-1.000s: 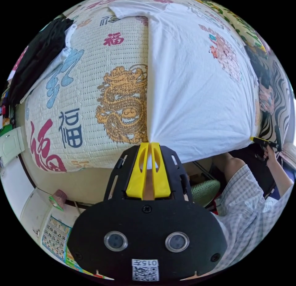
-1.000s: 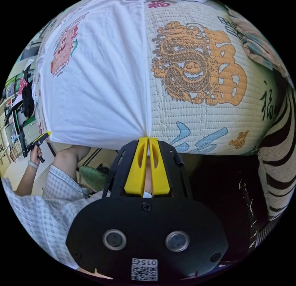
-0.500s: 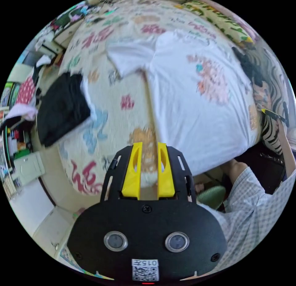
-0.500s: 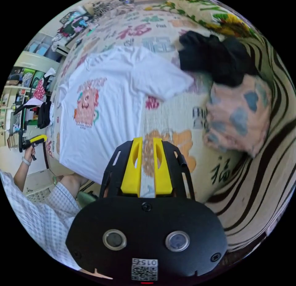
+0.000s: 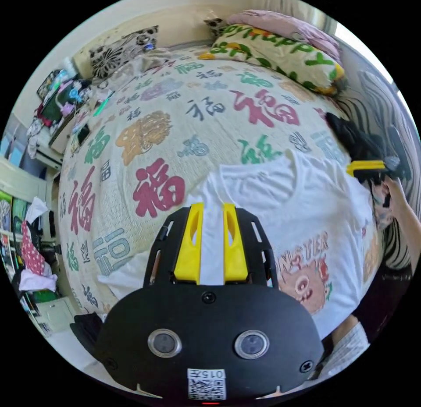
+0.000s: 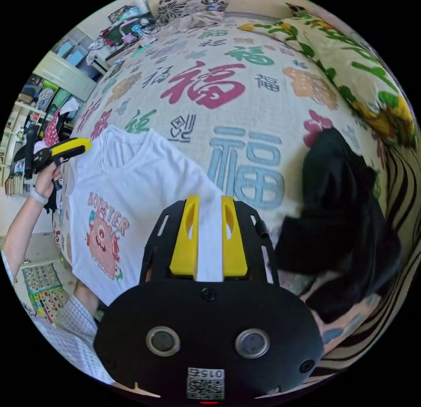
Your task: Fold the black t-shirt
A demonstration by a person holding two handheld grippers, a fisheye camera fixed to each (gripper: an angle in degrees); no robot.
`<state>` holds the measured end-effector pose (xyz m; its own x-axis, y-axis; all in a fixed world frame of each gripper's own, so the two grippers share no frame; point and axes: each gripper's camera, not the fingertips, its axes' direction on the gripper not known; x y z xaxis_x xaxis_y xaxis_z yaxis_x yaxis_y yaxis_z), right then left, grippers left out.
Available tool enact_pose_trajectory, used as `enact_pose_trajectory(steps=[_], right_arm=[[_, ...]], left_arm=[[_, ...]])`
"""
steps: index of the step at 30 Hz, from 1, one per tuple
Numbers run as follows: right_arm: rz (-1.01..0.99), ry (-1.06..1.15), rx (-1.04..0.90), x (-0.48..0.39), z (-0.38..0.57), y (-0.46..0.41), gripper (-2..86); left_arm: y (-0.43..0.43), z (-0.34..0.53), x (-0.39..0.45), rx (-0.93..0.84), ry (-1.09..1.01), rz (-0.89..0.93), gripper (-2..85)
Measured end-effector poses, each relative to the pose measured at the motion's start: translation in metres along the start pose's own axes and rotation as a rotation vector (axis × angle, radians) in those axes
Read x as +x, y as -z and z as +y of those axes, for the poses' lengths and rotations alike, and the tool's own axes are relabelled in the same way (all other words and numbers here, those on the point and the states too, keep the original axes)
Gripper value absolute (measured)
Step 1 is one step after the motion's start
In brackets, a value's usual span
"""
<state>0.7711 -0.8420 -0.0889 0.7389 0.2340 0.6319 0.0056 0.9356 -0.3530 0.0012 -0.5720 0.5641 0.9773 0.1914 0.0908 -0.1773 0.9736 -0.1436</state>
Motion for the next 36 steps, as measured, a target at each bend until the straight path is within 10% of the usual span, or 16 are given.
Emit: enact_pose_trajectory(steps=[7, 19, 24, 29, 36], right_arm=[[0.105, 0.223, -0.220, -0.019, -0.042, 0.006, 3.4], [0.082, 0.138, -0.011, 0.051, 0.002, 0.105, 6.1], [0.039, -0.039, 0.234, 0.103, 0.110, 0.184, 8.1], [-0.066, -0.273, 0.251, 0.137, 0.215, 0.188, 8.3], [-0.255, -0.457, 0.262, 0.165, 0.284, 0.164, 8.0]], left_arm=[[-0.071, -0.048, 0.003, -0.118, 0.027, 0.130, 1.6], [-0.090, -0.077, 0.037, -0.017, 0.036, -0.068, 7.5], [-0.053, -0.096, 0.133, 0.188, -0.290, -0.034, 7.8], [-0.085, -0.141, 0.322, 0.112, -0.762, 0.406, 8.1], [-0.159, -0.173, 0.506, -0.065, -1.074, 0.460, 7.4]])
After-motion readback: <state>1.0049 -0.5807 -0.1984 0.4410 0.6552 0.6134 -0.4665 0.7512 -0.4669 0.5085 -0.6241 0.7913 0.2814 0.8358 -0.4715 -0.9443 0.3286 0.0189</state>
